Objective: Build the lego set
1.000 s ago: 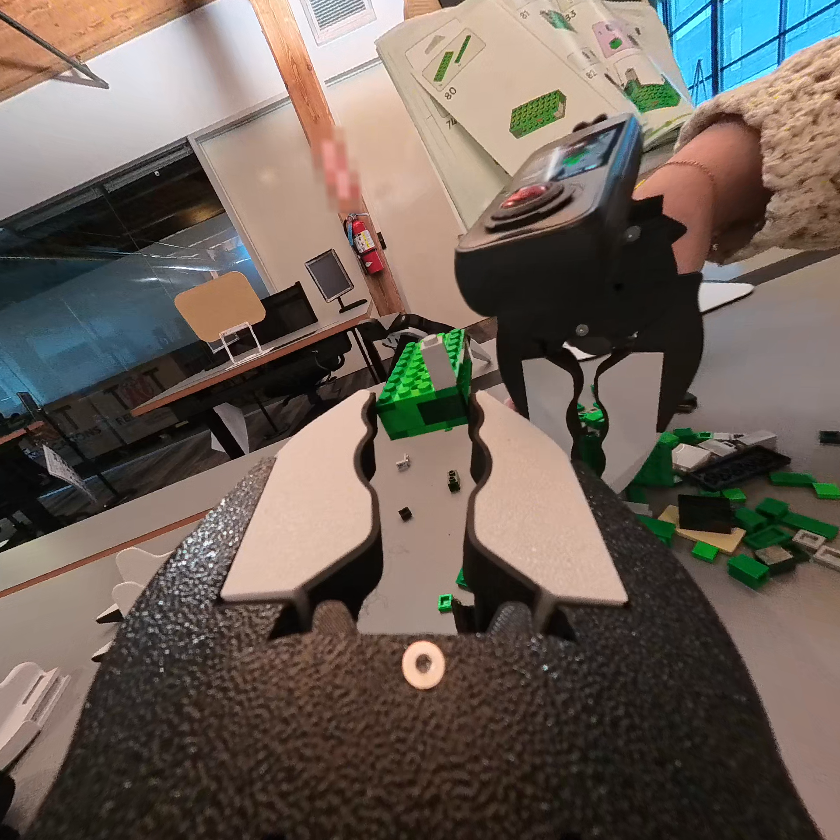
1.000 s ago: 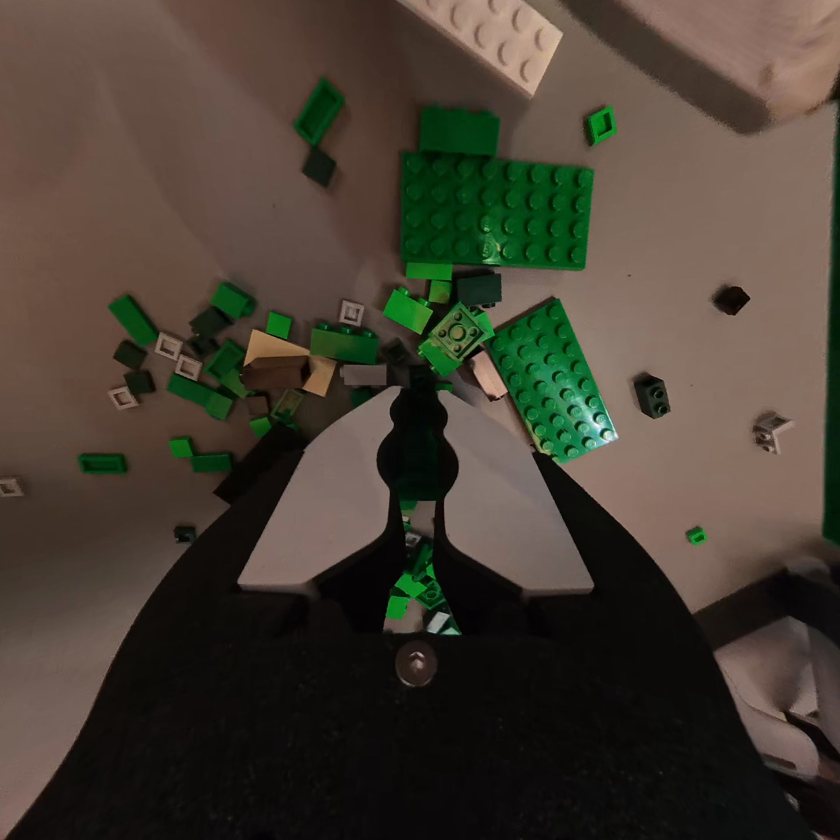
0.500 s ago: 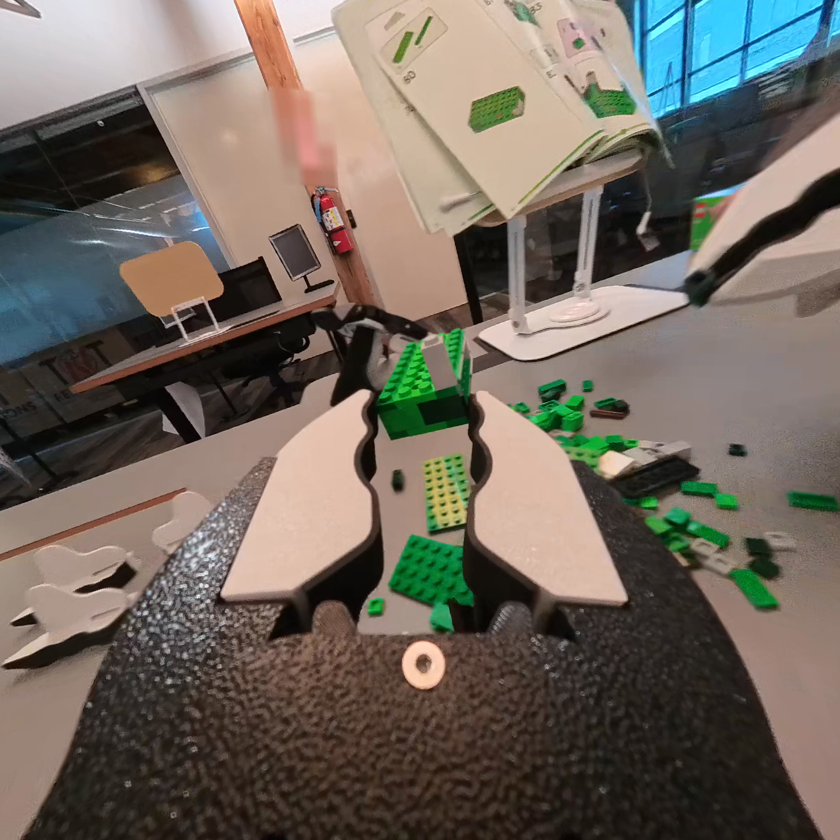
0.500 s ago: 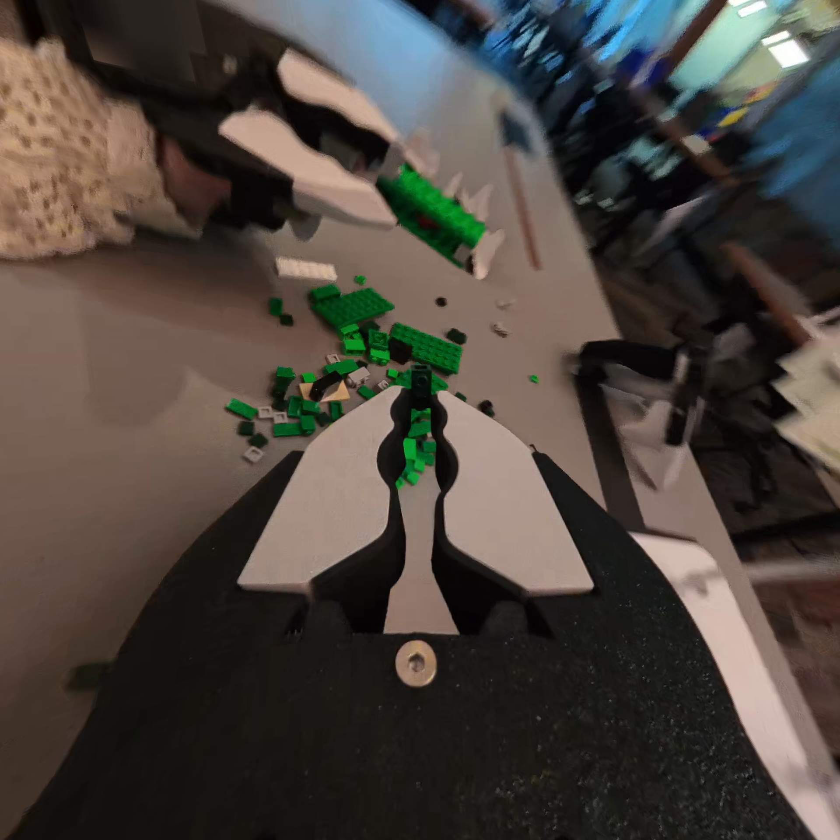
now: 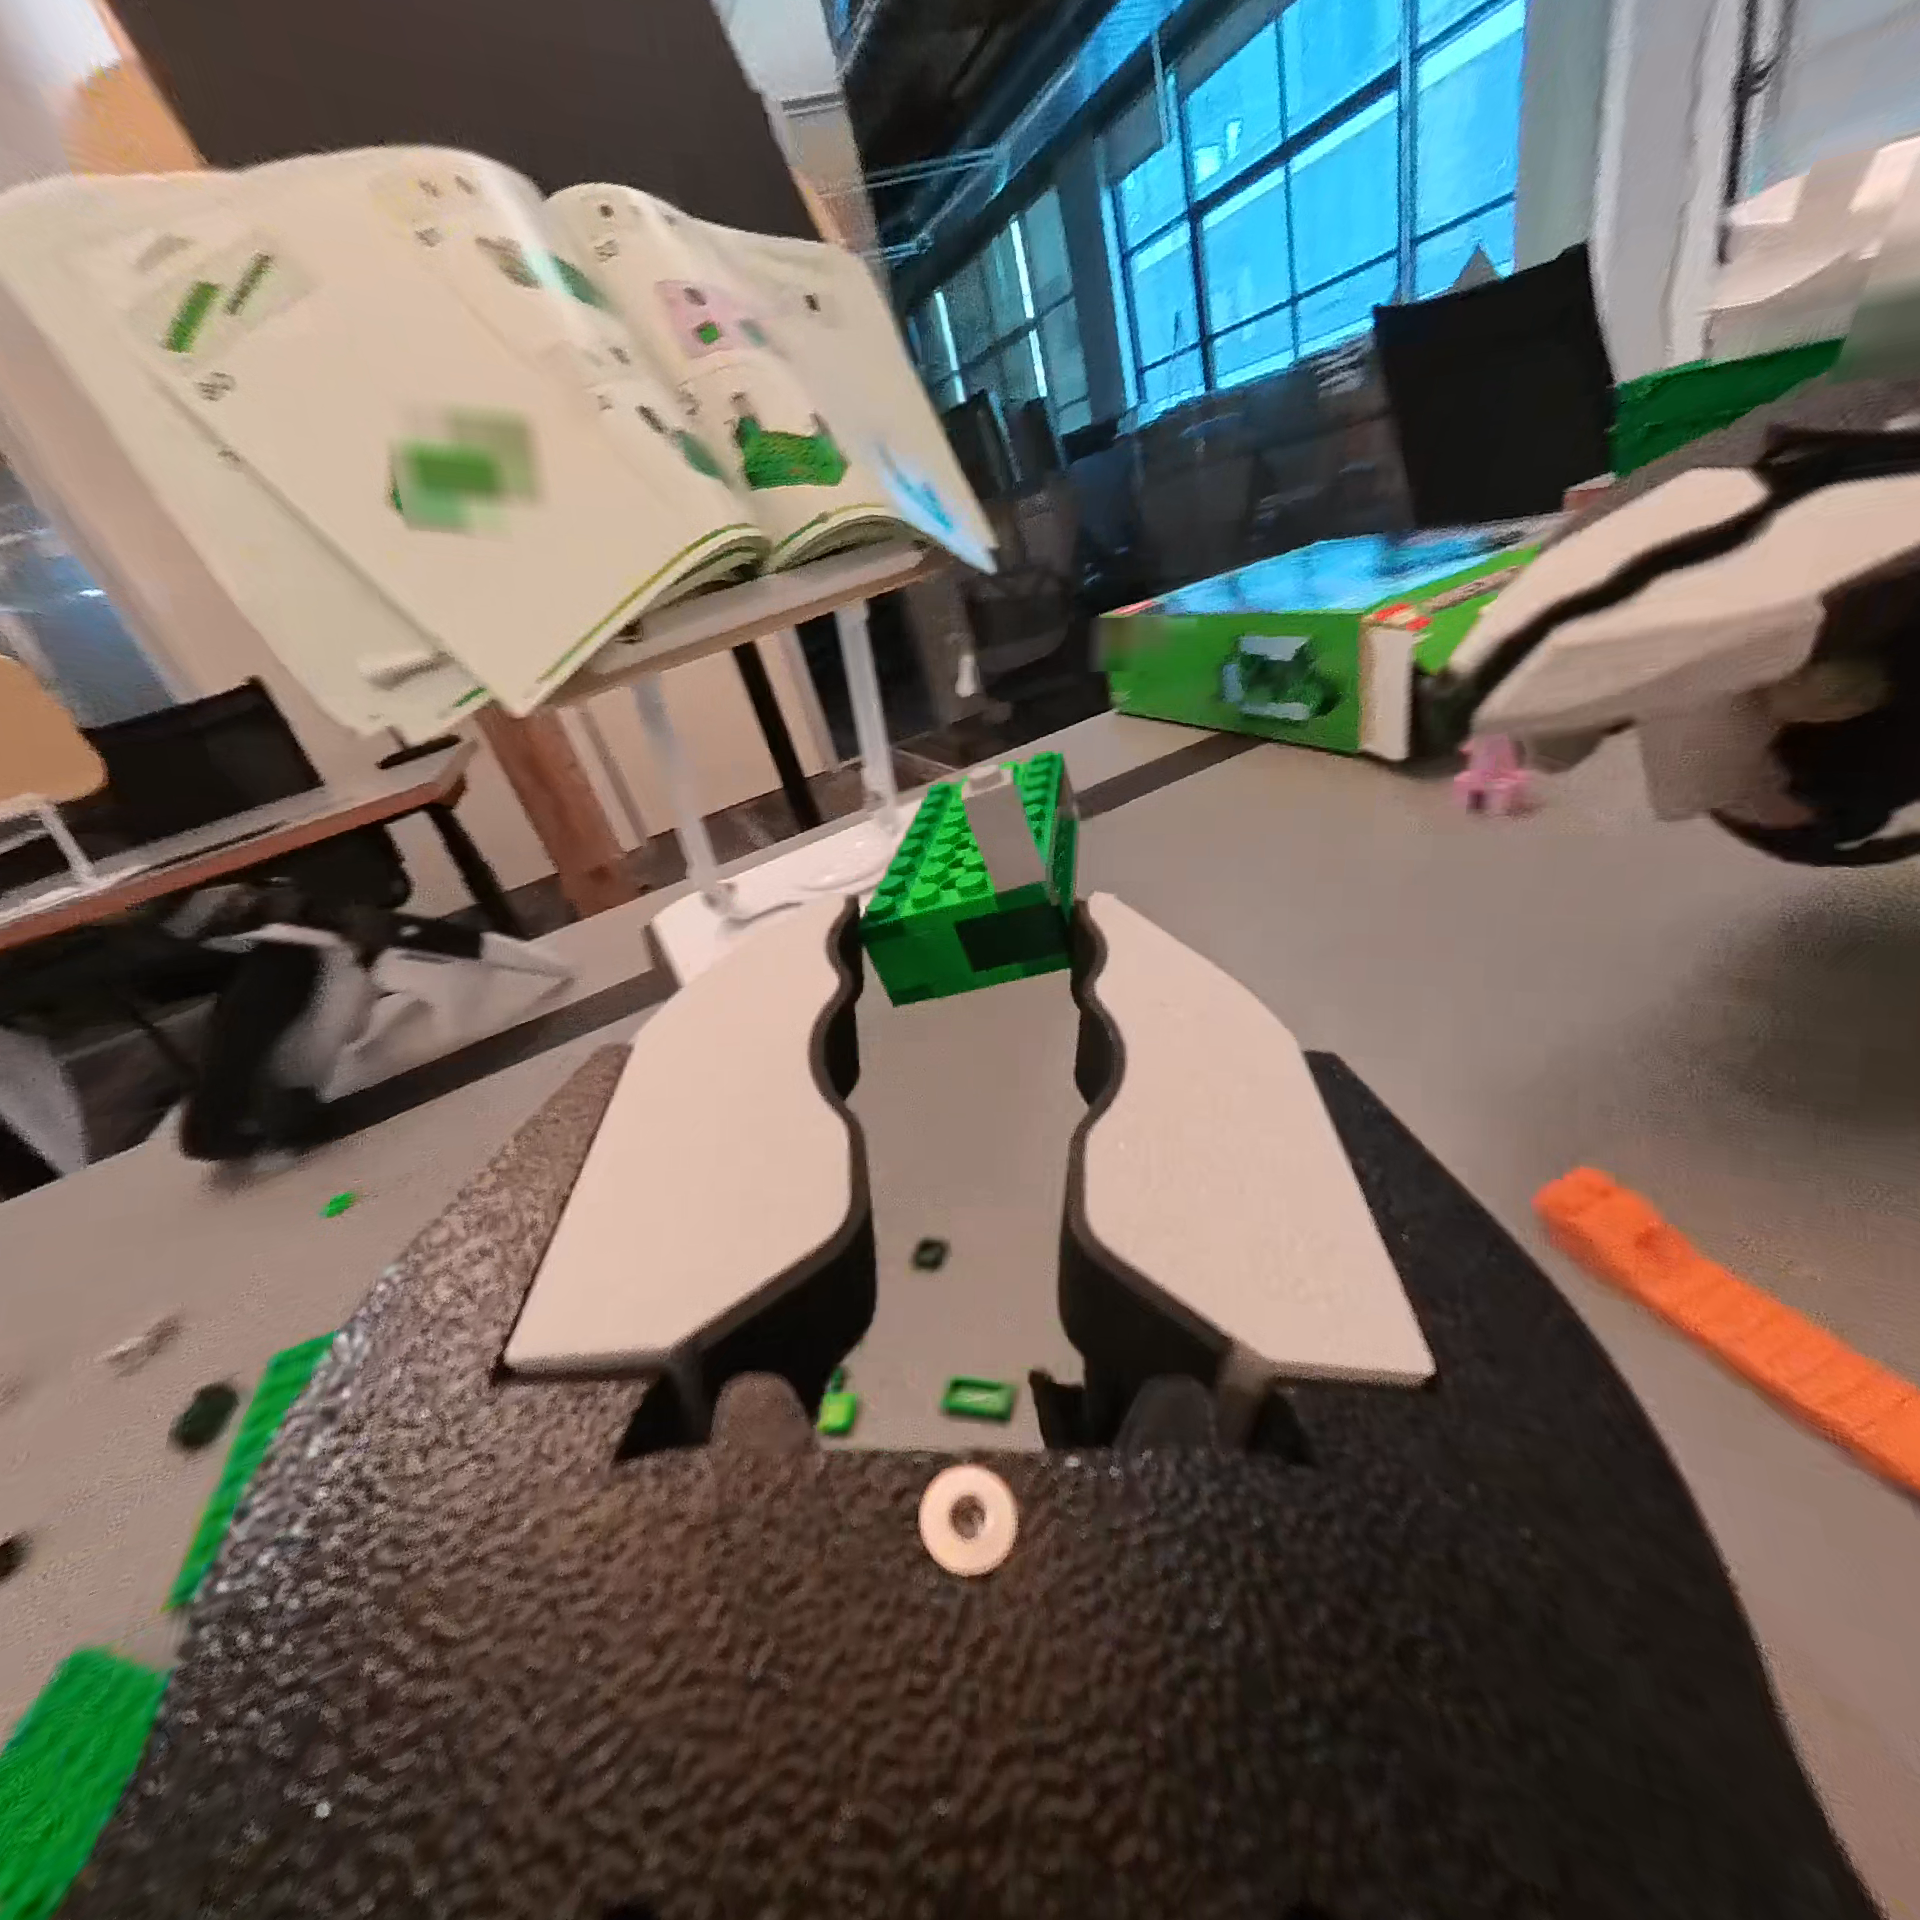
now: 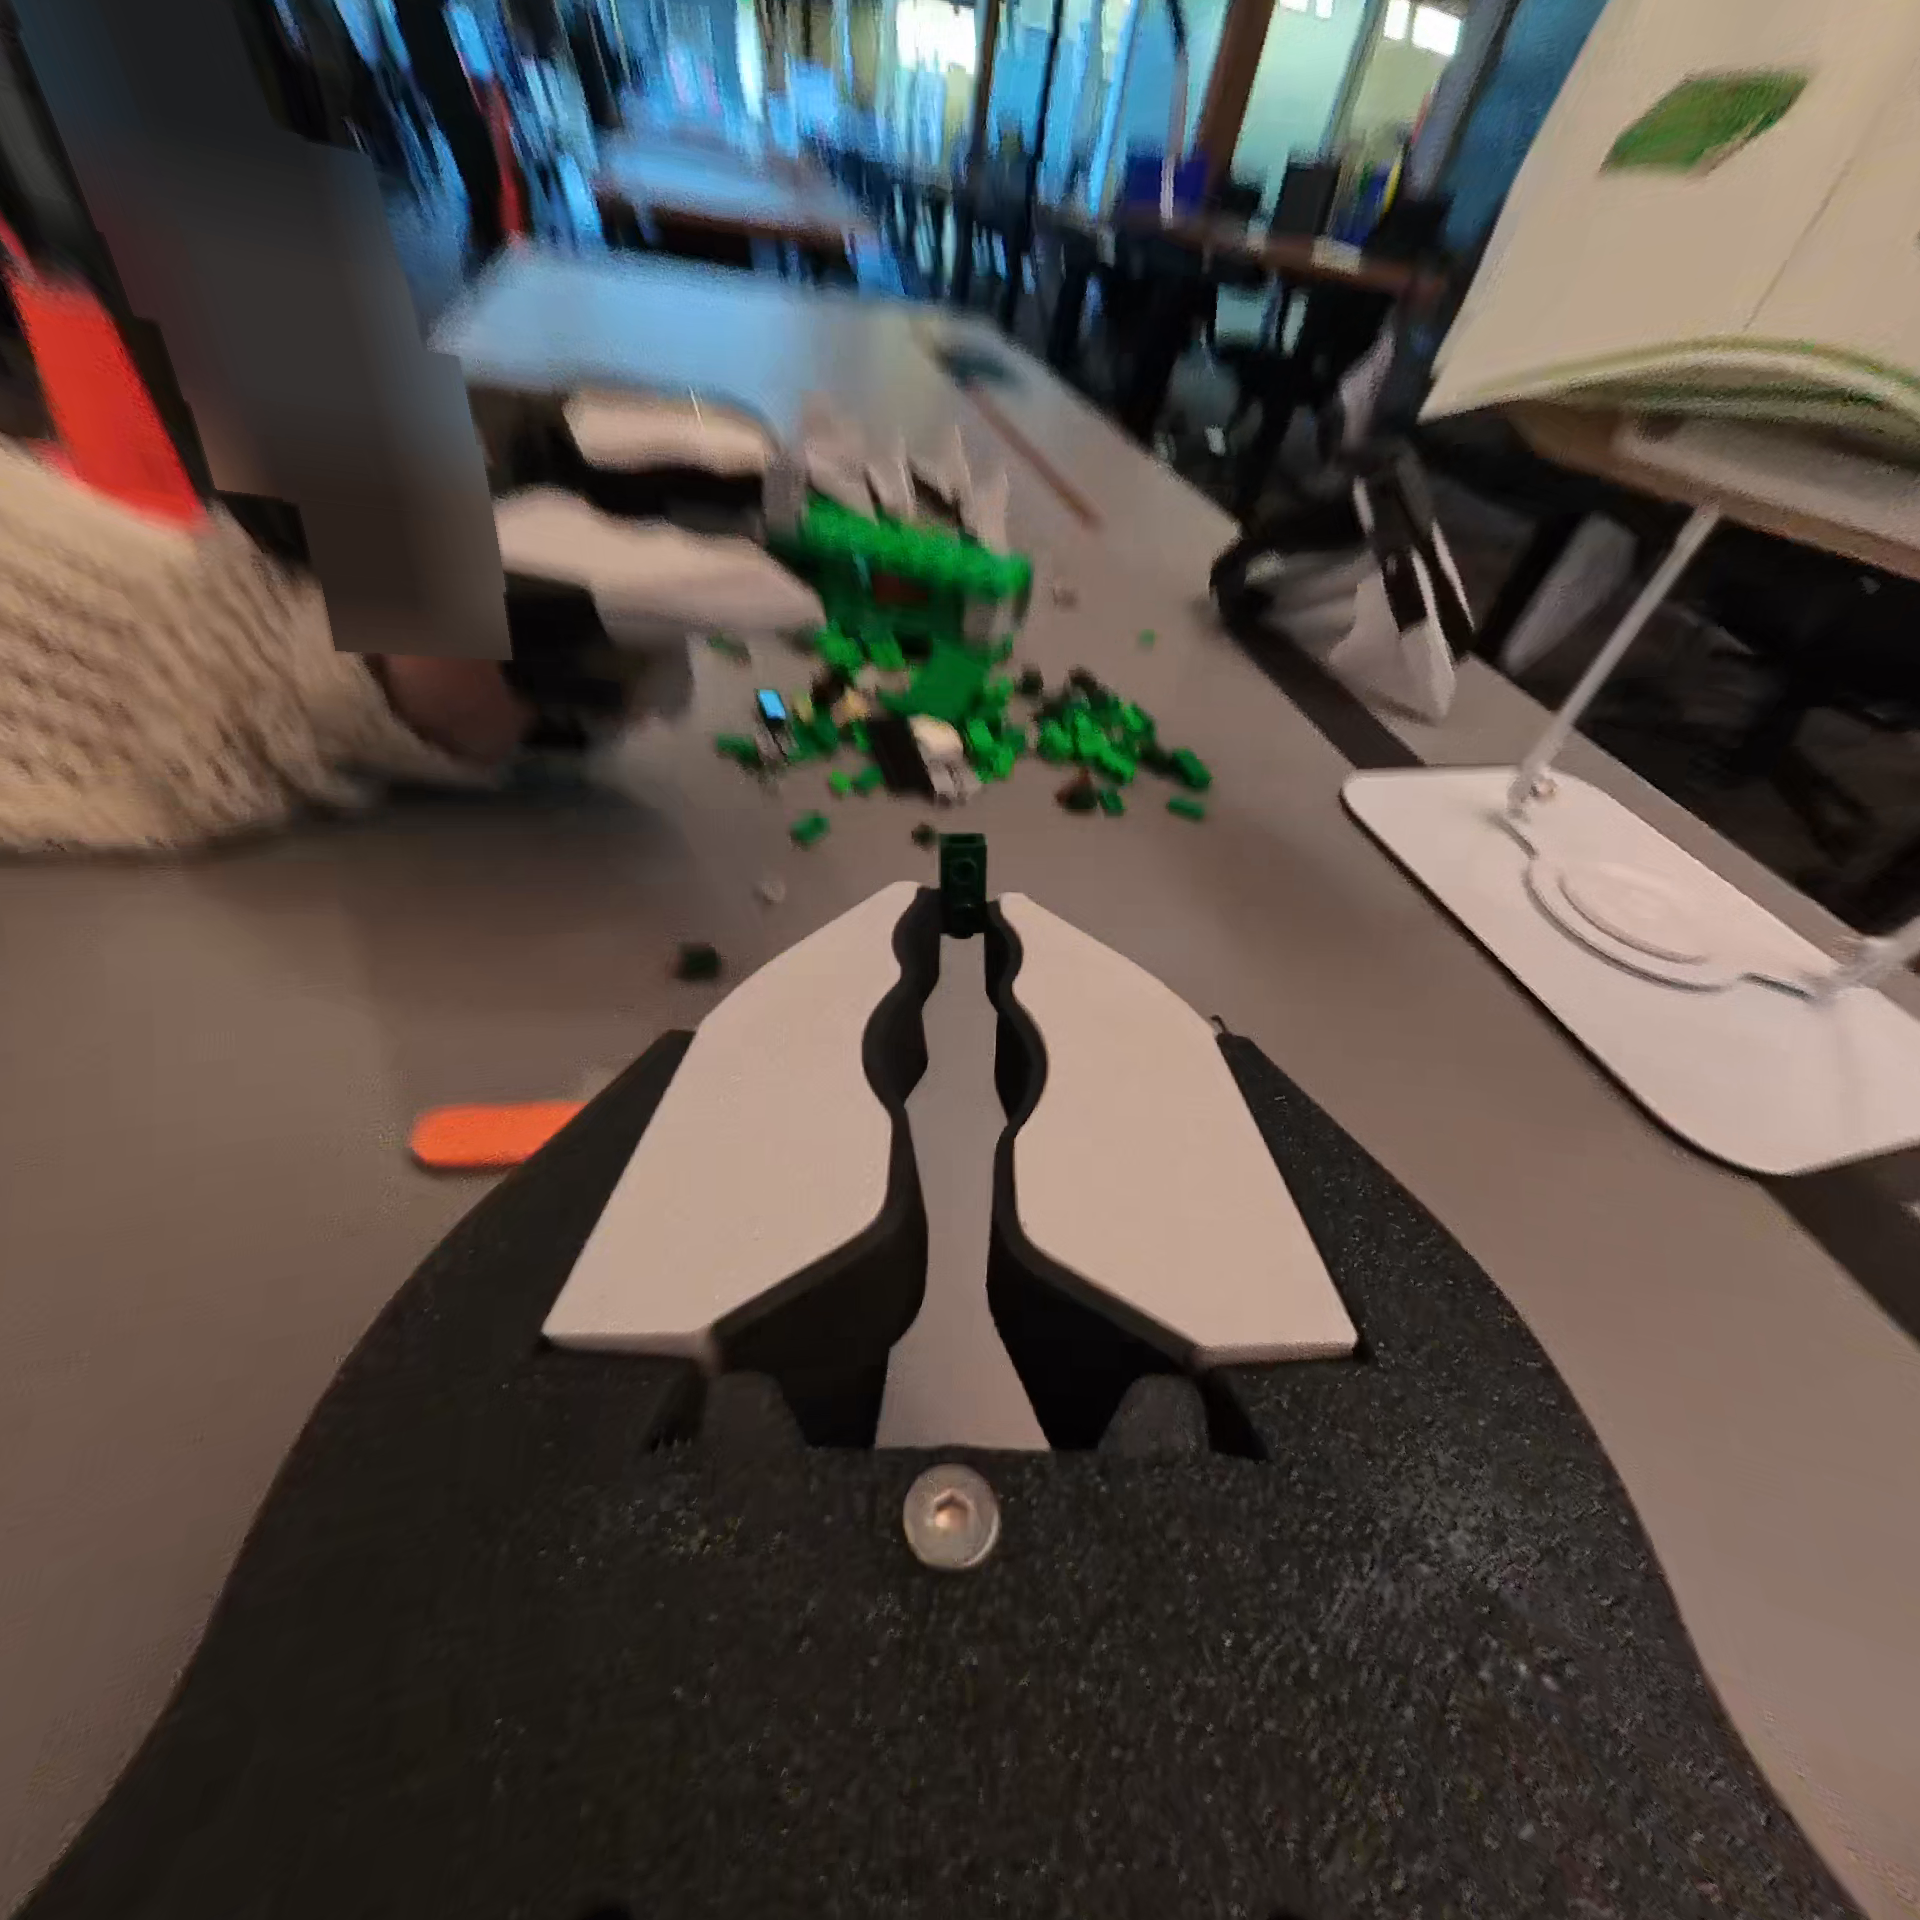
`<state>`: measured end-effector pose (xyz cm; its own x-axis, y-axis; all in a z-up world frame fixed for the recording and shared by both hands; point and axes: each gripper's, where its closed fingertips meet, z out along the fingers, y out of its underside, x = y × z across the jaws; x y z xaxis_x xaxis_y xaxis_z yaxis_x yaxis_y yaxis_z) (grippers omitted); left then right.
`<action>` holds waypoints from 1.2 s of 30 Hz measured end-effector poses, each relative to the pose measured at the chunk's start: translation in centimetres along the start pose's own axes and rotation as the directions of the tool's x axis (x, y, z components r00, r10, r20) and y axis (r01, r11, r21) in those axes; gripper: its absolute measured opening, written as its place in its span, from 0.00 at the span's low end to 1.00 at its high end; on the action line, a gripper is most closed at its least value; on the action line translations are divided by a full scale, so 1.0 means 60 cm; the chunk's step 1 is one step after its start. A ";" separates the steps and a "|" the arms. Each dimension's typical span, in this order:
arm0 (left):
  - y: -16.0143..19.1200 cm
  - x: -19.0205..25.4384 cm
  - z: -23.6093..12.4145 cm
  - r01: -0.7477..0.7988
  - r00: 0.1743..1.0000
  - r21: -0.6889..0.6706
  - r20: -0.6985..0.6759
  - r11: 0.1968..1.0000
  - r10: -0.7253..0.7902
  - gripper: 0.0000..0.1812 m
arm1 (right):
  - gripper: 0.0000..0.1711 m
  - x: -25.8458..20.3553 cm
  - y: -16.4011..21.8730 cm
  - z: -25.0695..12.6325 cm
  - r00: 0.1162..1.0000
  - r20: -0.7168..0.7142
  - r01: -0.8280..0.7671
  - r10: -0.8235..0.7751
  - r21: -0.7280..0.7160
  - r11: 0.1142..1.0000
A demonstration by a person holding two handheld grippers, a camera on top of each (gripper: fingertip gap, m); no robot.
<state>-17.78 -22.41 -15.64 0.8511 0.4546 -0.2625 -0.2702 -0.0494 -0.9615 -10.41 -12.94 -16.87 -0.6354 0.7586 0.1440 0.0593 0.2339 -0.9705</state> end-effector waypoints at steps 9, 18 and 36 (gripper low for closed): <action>-0.016 0.125 0.019 -0.018 0.967 0.073 -0.253 0.997 0.036 0.21 | 0.04 -0.003 -0.062 -0.075 0.933 0.278 -0.343 0.228 0.494 0.799; -0.014 0.151 0.037 -0.036 0.944 0.080 -0.326 0.996 0.060 0.21 | 0.04 -0.020 -0.046 -0.046 0.960 0.211 -0.263 0.185 0.447 0.855; -0.017 0.157 0.026 -0.051 0.936 0.096 -0.344 0.994 0.081 0.21 | 0.04 0.018 -0.062 -0.052 0.904 0.122 -0.427 0.409 0.241 0.872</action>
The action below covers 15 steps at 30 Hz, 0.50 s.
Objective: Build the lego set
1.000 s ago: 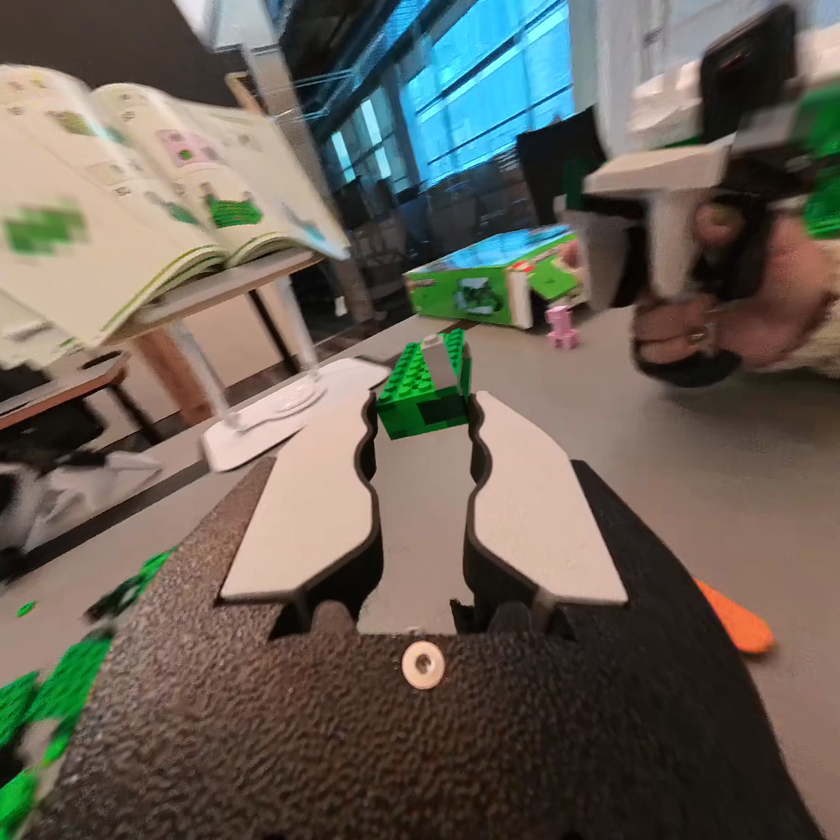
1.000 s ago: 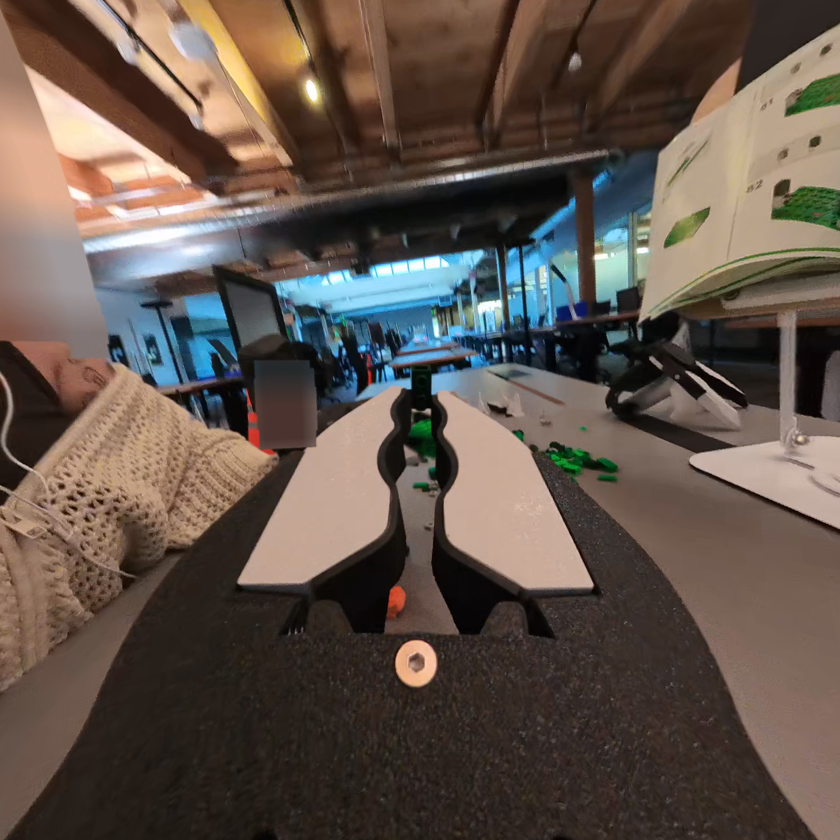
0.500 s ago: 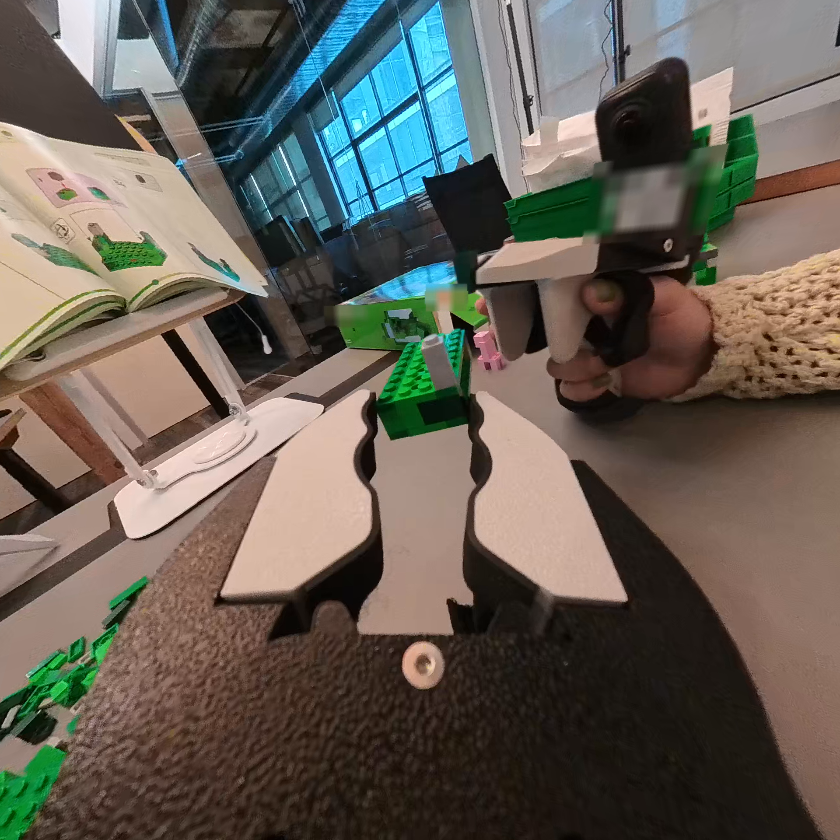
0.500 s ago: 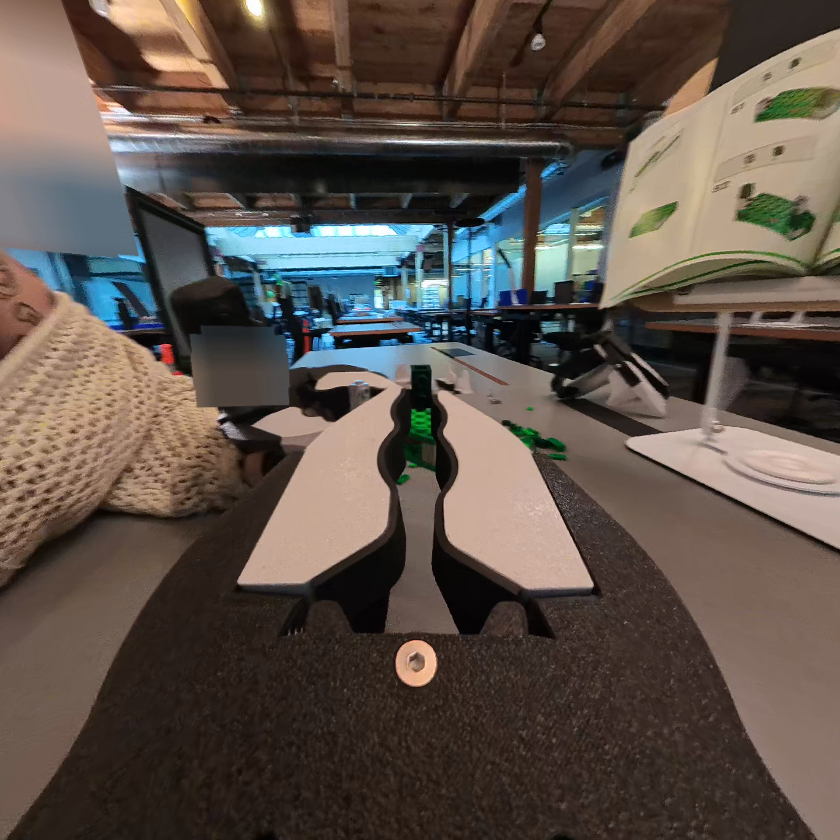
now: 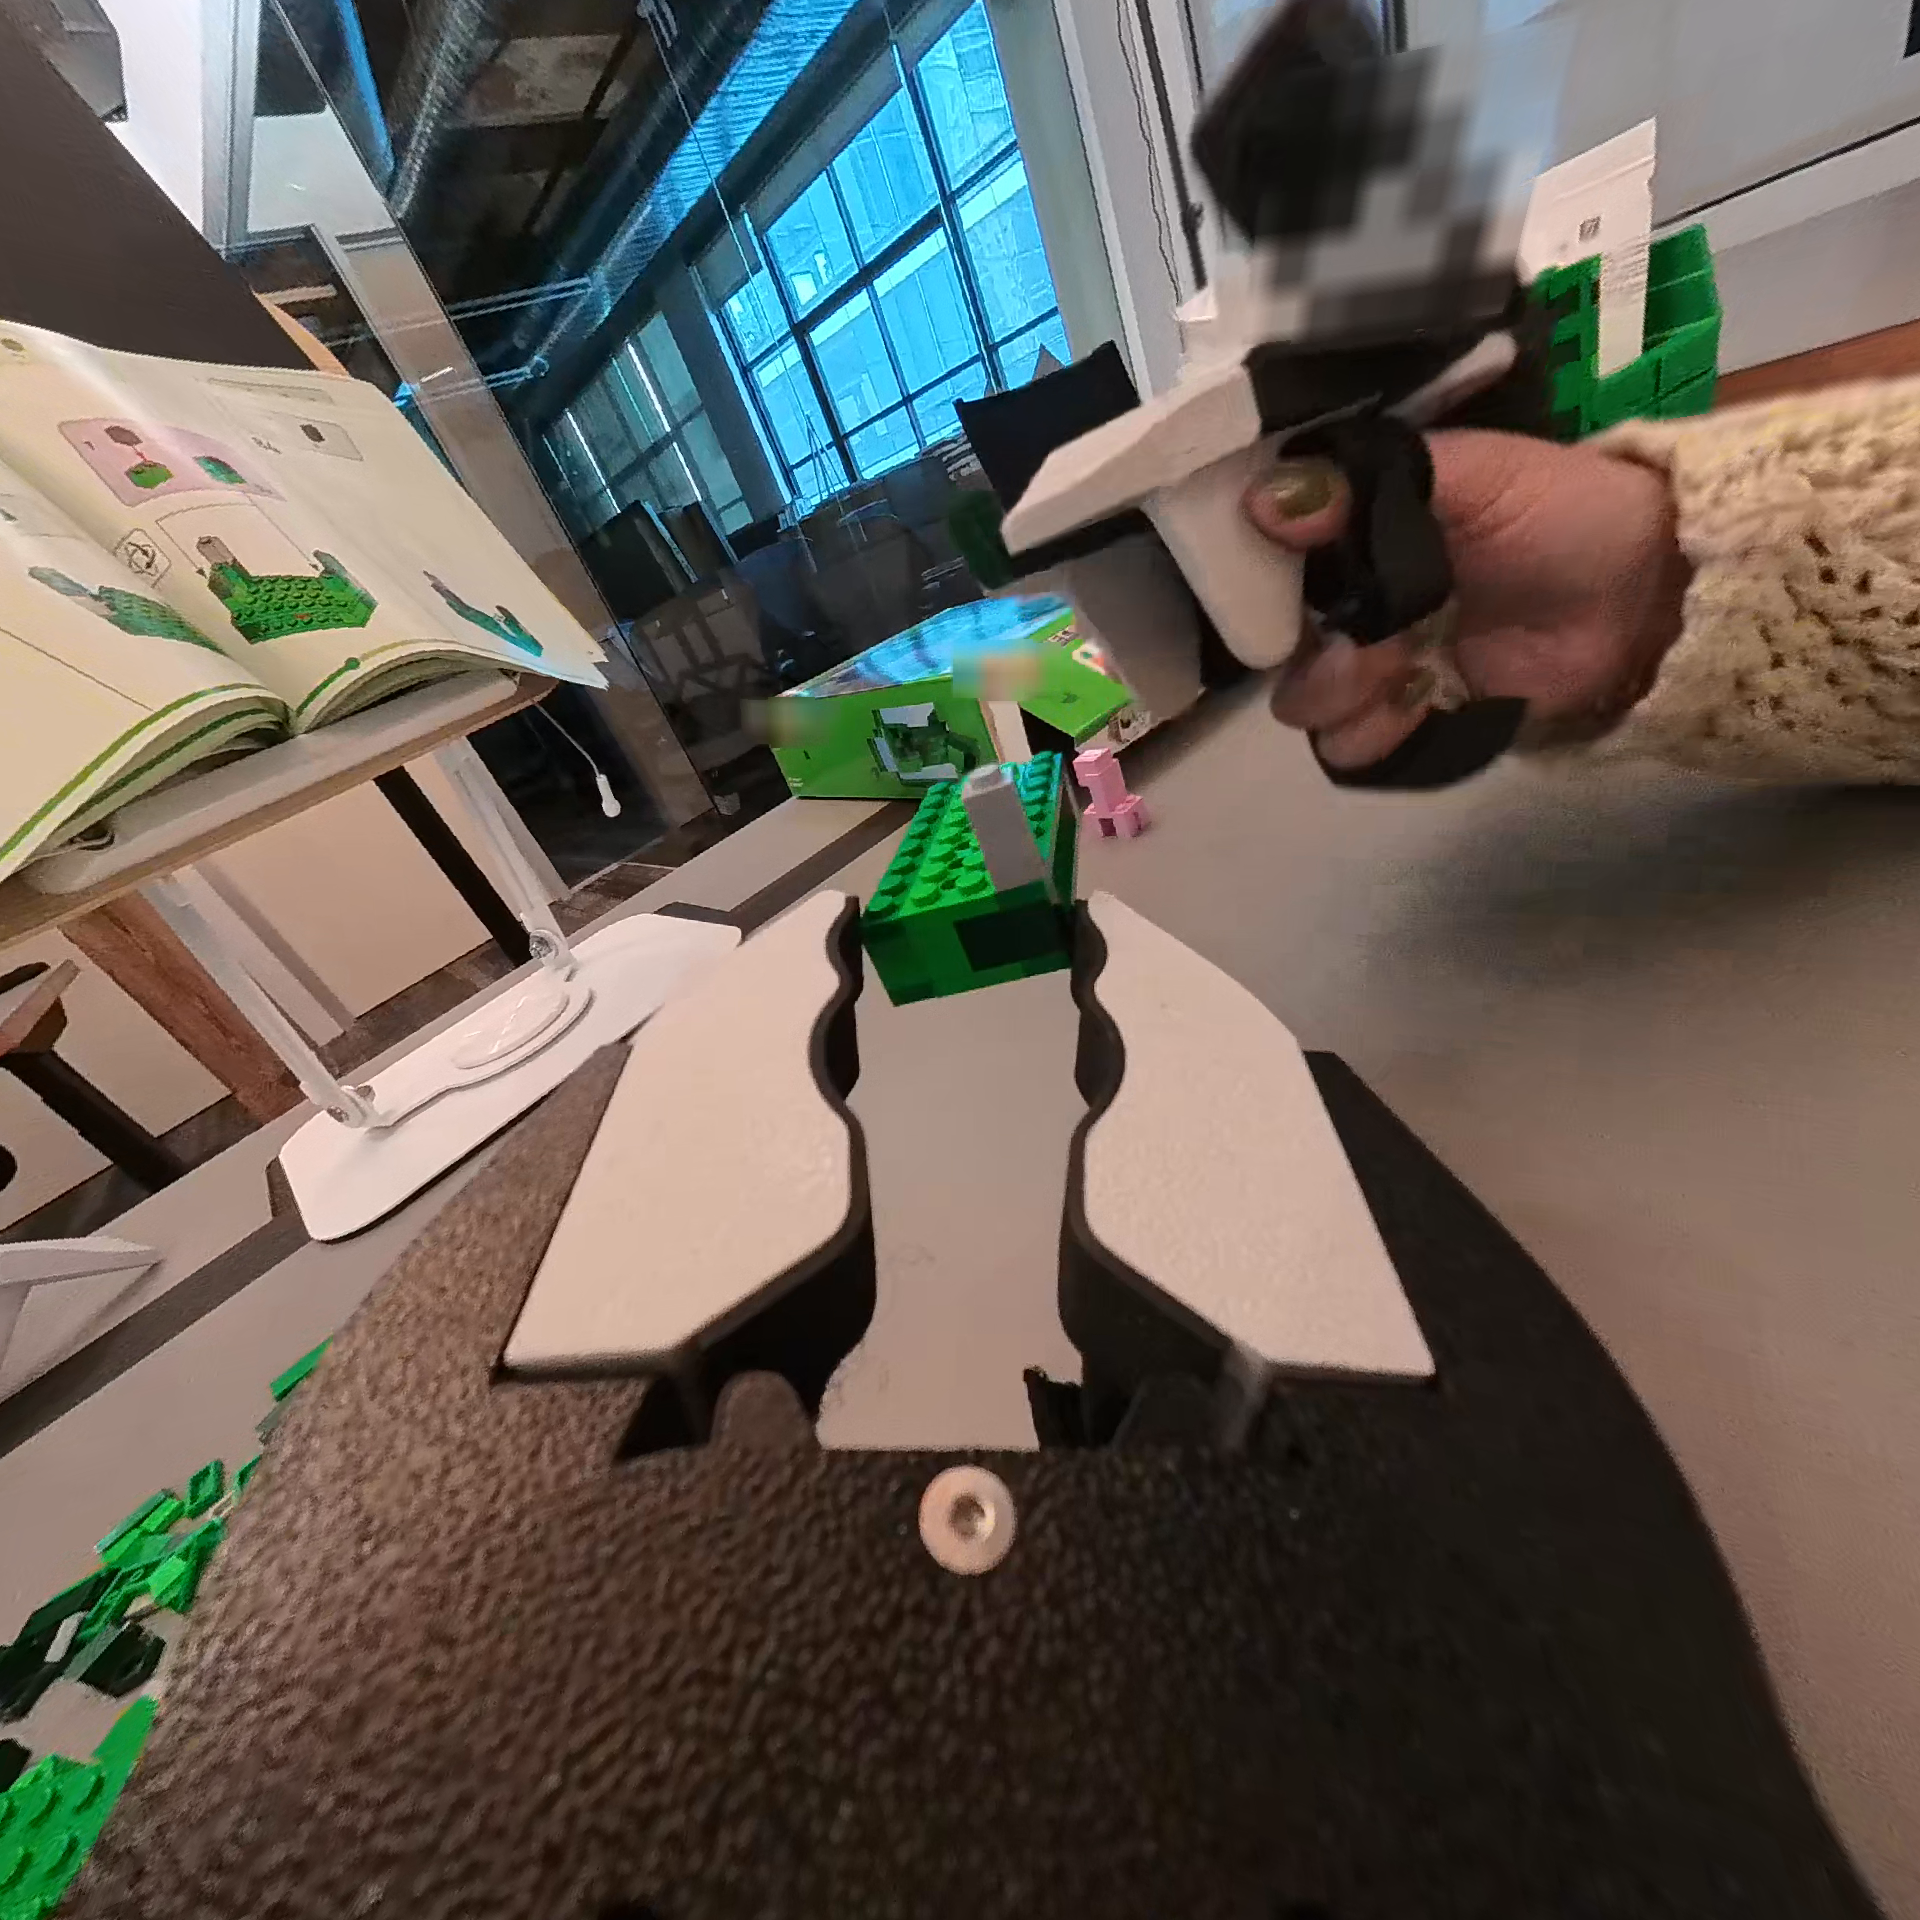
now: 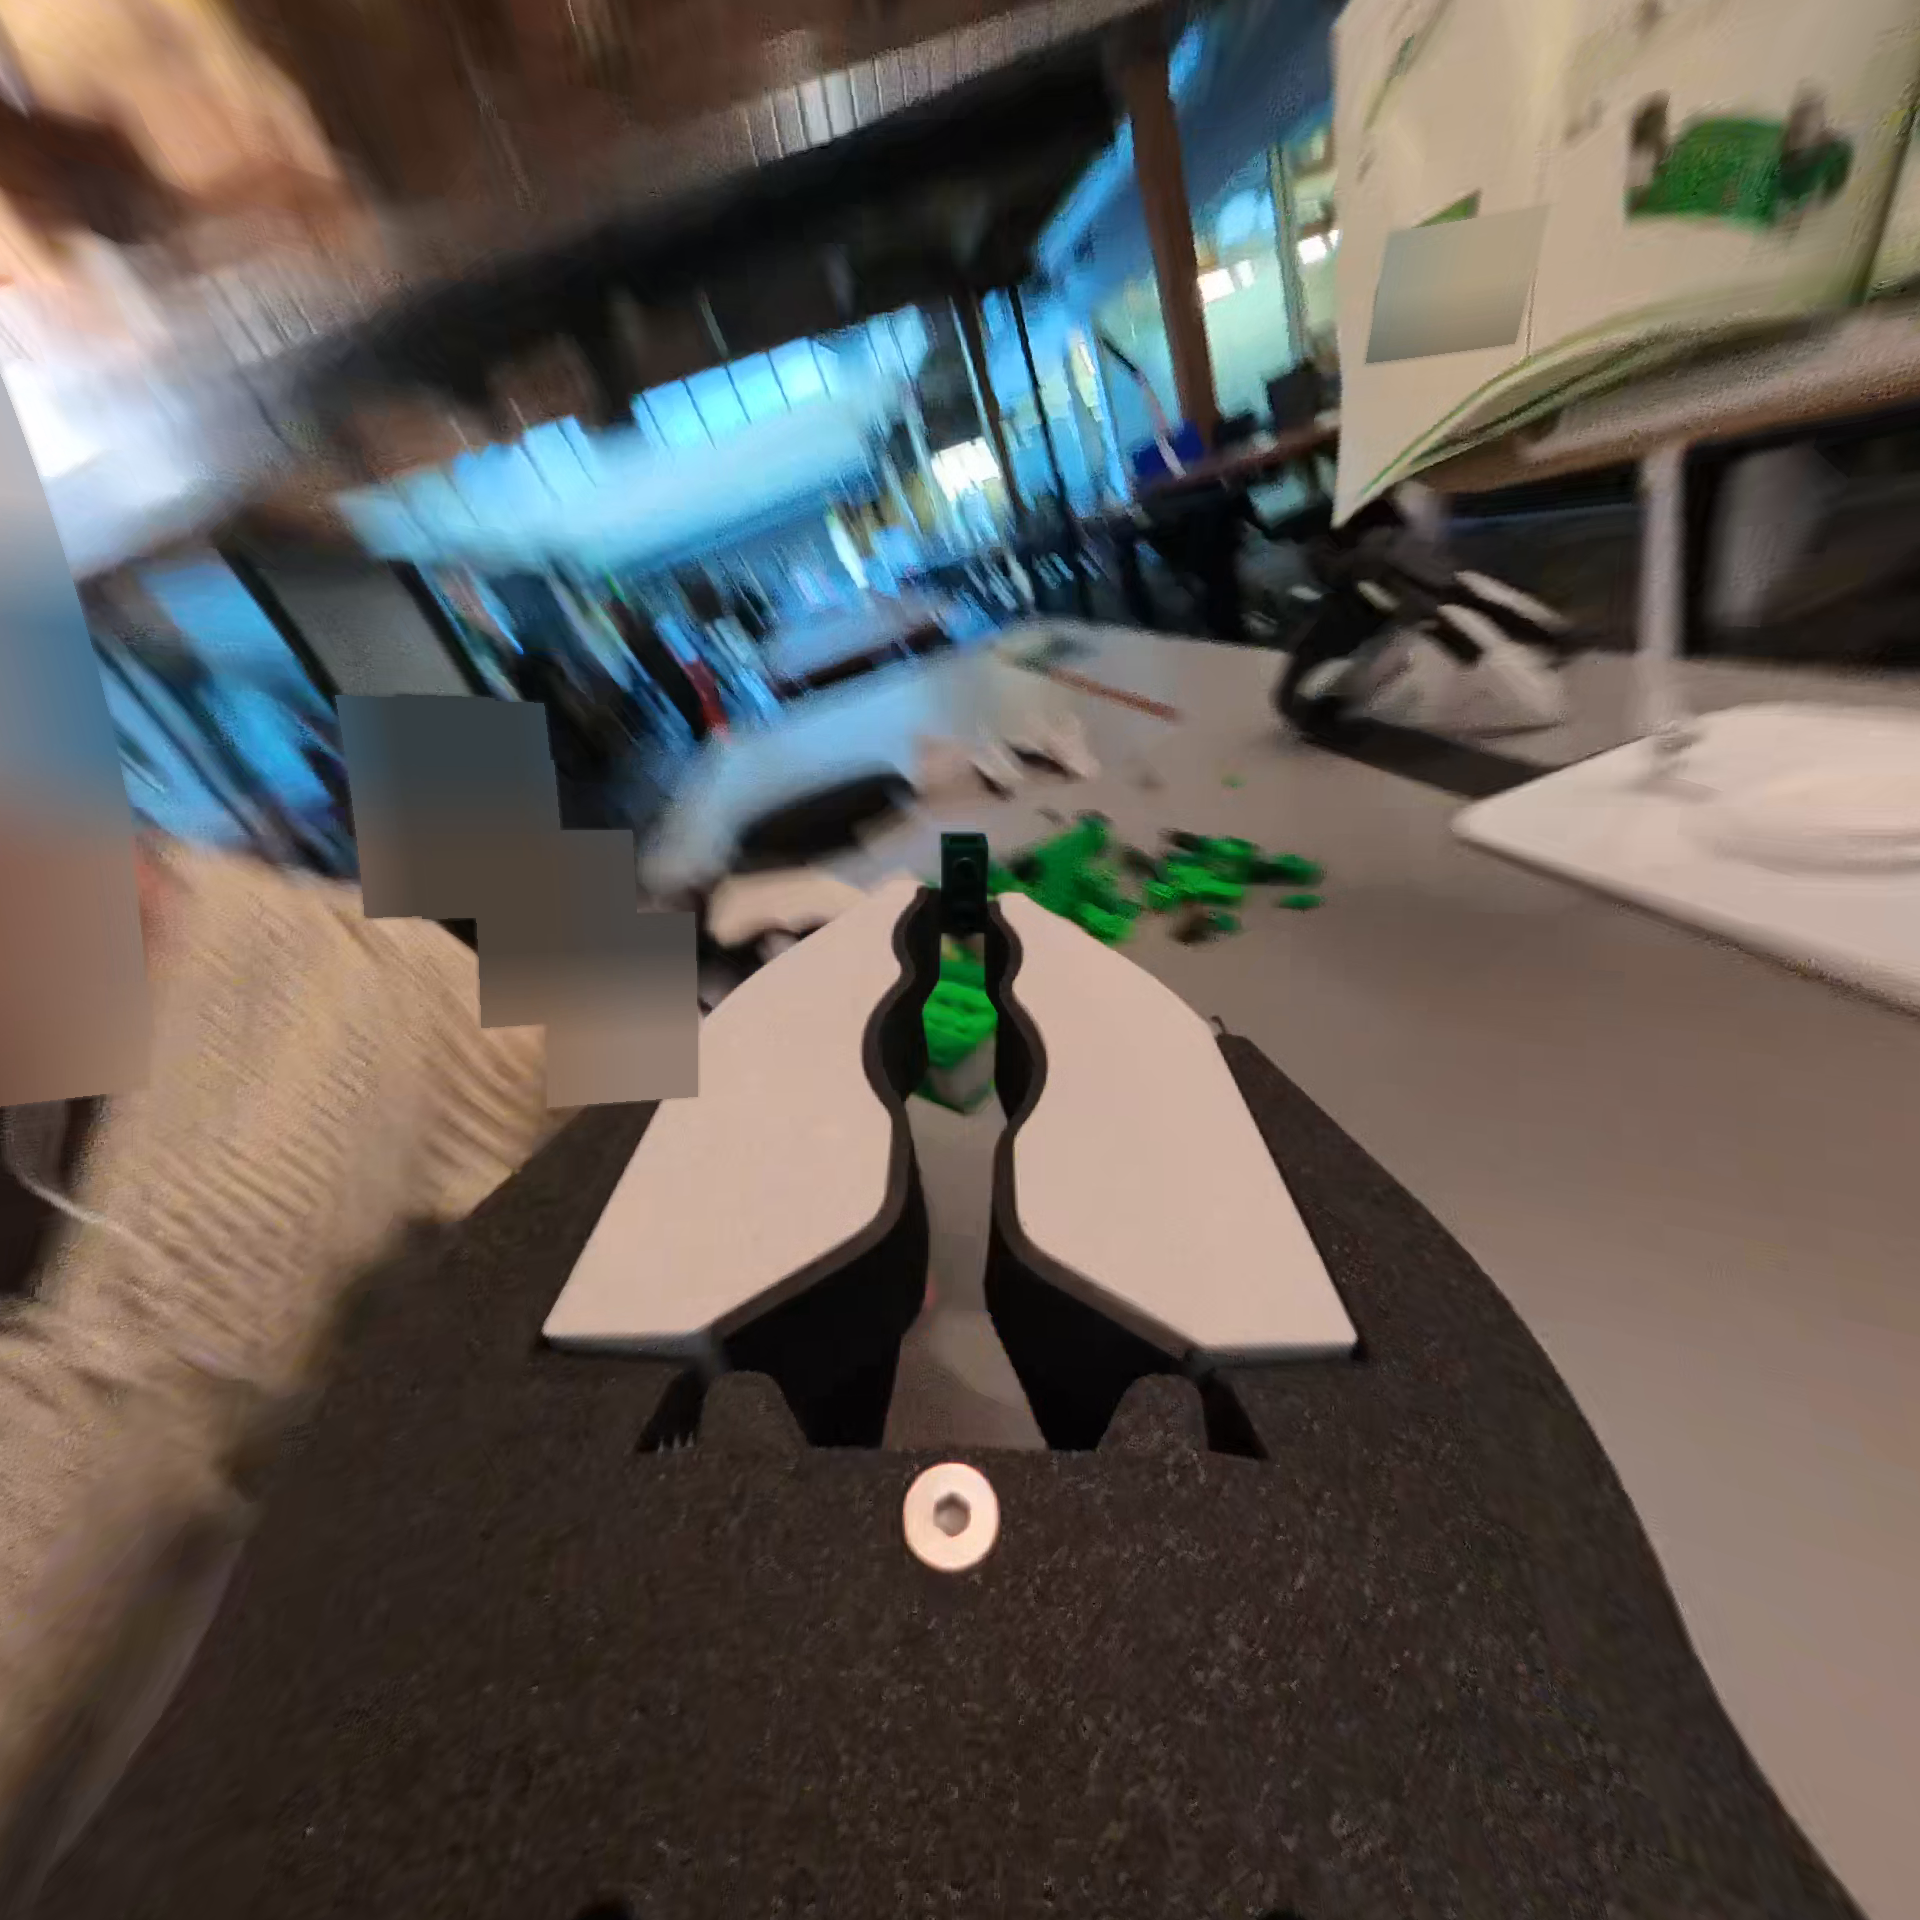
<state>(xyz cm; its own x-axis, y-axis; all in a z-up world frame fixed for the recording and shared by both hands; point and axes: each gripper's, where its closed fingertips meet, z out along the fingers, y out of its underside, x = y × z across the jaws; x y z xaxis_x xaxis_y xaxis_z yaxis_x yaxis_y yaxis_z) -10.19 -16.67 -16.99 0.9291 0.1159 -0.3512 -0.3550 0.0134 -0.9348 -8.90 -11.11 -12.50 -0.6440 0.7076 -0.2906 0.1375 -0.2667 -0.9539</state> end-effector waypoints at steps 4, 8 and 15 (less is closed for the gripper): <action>0.004 0.002 0.002 -0.009 1.000 -0.017 -0.002 1.000 0.009 0.21 | 0.04 0.003 0.031 -0.026 0.745 0.097 0.608 -0.659 -0.506 0.612; 0.008 0.003 0.003 -0.026 1.000 -0.035 0.000 0.999 0.026 0.21 | 0.04 0.031 0.113 -0.099 0.477 0.584 0.693 -0.657 -0.709 -0.128; 0.009 0.010 0.003 -0.040 0.999 -0.041 -0.021 0.998 0.040 0.21 | 0.04 0.028 0.206 -0.155 0.465 0.817 0.757 -0.341 -0.567 -0.325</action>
<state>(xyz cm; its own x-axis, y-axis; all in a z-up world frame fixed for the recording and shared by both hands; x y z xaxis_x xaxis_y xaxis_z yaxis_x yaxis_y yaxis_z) -9.86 -16.41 -17.68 0.9163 0.0952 -0.3890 -0.3877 -0.0320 -0.9212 -1.28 -7.13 -25.48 -0.9612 -0.1143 0.2512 -0.1057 0.9933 0.0475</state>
